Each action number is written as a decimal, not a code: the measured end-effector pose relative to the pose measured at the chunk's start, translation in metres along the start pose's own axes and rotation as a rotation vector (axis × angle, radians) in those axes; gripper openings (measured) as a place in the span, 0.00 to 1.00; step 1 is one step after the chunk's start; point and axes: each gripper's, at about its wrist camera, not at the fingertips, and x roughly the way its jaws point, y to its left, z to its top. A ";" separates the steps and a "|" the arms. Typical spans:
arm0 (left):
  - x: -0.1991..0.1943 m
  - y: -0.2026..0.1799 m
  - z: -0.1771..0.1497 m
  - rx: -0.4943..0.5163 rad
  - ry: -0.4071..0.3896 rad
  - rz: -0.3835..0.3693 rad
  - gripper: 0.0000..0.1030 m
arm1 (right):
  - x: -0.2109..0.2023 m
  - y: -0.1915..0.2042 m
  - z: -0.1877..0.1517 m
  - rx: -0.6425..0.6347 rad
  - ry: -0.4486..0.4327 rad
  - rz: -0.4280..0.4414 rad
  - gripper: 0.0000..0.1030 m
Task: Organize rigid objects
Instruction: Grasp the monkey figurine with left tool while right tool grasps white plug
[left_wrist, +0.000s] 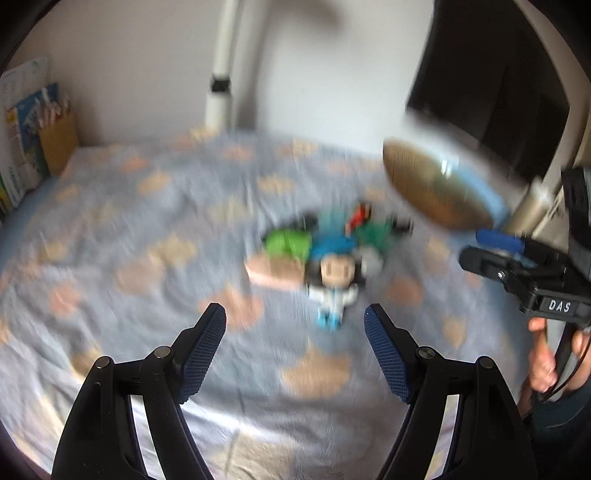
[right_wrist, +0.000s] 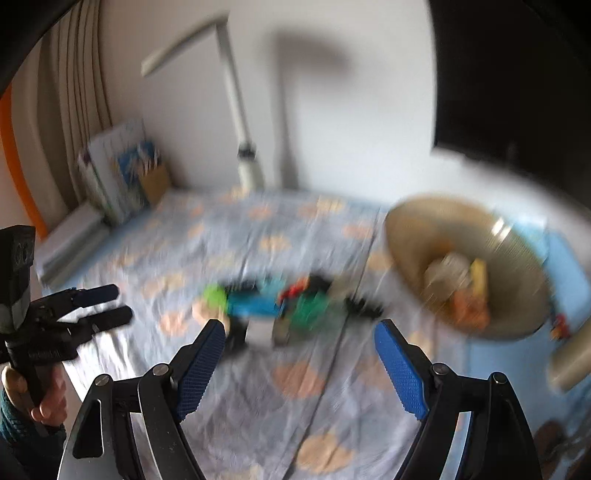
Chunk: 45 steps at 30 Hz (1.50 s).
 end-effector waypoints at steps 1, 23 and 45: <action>0.008 -0.004 -0.005 0.013 0.019 -0.010 0.74 | 0.007 0.001 -0.005 -0.005 0.020 -0.007 0.80; 0.070 -0.017 0.016 -0.013 0.107 -0.131 0.50 | 0.079 0.012 -0.016 -0.084 0.246 0.084 0.59; 0.044 0.000 -0.007 -0.031 0.087 -0.101 0.47 | 0.073 -0.034 -0.017 0.162 0.183 -0.121 0.51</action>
